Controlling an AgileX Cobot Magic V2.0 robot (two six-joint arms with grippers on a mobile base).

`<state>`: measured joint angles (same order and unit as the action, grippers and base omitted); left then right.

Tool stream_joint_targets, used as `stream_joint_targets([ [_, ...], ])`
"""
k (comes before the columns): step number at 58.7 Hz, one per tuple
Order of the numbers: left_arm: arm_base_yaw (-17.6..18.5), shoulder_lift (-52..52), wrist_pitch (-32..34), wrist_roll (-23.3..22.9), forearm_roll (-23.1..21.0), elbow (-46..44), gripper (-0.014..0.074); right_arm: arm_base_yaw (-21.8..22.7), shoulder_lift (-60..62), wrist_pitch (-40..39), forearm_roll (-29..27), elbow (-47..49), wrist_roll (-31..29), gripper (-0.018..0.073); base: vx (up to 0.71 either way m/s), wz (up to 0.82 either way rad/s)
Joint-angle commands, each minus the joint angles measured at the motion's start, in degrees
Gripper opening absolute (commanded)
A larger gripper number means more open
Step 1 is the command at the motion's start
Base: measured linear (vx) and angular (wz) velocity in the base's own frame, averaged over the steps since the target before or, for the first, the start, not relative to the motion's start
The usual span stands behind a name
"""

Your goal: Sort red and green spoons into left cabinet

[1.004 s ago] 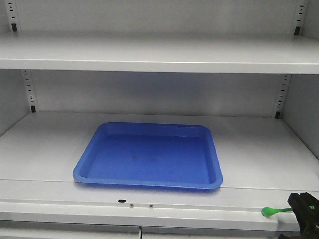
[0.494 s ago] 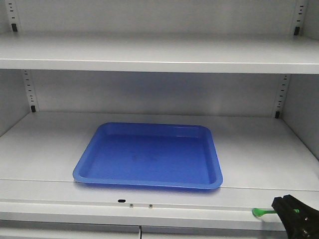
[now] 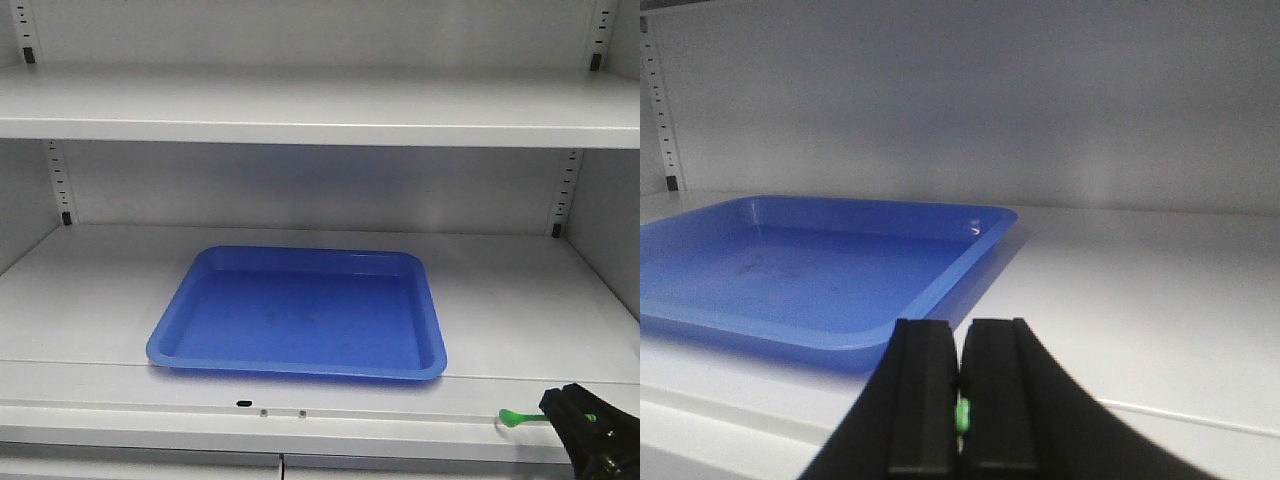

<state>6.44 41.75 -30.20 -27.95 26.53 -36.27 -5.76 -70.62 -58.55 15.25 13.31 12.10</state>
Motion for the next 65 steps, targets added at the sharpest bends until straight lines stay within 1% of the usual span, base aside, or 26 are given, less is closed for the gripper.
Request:
stream_joint_targets([
  [1,0.3,-0.1,3.6,0.0,0.7,-1.8,-0.0003,0.1,1.0,-6.2,-0.1,1.4,0.0,-0.0004,0.00,0.00],
  [10,0.3,-0.1,3.7,0.0,0.7,-1.8,-0.0003,0.1,1.0,-8.5,-0.1,1.4,0.0,-0.0004,0.00,0.00],
  [26,0.3,-0.1,3.3,0.0,0.4,-1.8,-0.0003,0.1,1.0,-8.6,-0.1,1.6,-0.4,-0.0004,0.00,0.00],
  [32,0.3,-0.1,5.1,-0.3,0.2,-1.8,-0.0003,0.1,1.0,-8.5,-0.1,1.8,-0.4,-0.0004,0.00,0.00],
  [39,0.3,-0.1,10.9,-0.3,0.2,-1.8,-0.0003,0.1,1.0,-7.2,0.0,3.5,-0.3,-0.0004,0.00,0.00],
  [54,0.3,0.1,23.1,-0.3,0.4,-1.8,-0.0003,0.1,1.0,-1.7,0.3,7.5,-0.3,-0.0004,0.00,0.00],
  [65,0.3,2.9,35.4,-0.2,0.8,-1.8,-0.0003,0.1,1.0,1.0,2.1,10.6,-0.3,-0.0004,0.00,0.00],
])
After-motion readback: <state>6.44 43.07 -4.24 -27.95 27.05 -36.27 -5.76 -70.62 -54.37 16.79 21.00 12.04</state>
